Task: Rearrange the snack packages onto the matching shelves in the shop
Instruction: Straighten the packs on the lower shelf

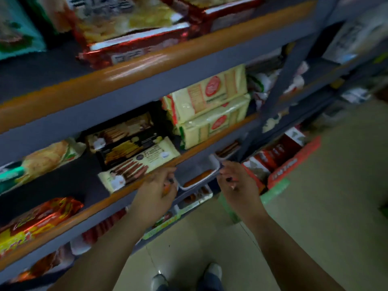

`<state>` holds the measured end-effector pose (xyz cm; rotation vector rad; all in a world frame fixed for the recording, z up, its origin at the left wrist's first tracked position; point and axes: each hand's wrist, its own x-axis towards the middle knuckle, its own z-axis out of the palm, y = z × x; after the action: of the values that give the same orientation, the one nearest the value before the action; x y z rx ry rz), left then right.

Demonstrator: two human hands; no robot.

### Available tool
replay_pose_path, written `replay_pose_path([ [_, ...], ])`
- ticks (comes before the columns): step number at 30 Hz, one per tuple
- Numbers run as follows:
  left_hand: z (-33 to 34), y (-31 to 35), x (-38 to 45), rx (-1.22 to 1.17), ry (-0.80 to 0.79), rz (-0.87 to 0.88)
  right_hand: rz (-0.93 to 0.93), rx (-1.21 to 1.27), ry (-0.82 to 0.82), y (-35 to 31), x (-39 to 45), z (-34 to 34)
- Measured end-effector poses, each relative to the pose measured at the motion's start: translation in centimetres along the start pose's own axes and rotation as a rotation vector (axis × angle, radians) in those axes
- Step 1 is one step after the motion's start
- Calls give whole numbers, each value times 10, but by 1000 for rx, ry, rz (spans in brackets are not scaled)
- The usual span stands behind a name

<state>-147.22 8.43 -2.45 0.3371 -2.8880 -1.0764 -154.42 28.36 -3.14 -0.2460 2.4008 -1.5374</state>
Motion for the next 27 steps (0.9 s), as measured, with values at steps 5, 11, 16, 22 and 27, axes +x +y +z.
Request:
replay_pose_path([
  [5,42,48,14,-21,-144,153,103,43,344,32,-54,-51],
  [11,102,91,11,-67,-333,274,285,75,574,76,-118,-93],
  [16,147,134,12,-37,-419,383,369,111,695,105,-157,-131],
  [22,193,191,22,-28,-471,396,422,144,721,148,-174,-184],
  [27,214,201,34,0,-492,334,451,162,666,177,-158,-220],
])
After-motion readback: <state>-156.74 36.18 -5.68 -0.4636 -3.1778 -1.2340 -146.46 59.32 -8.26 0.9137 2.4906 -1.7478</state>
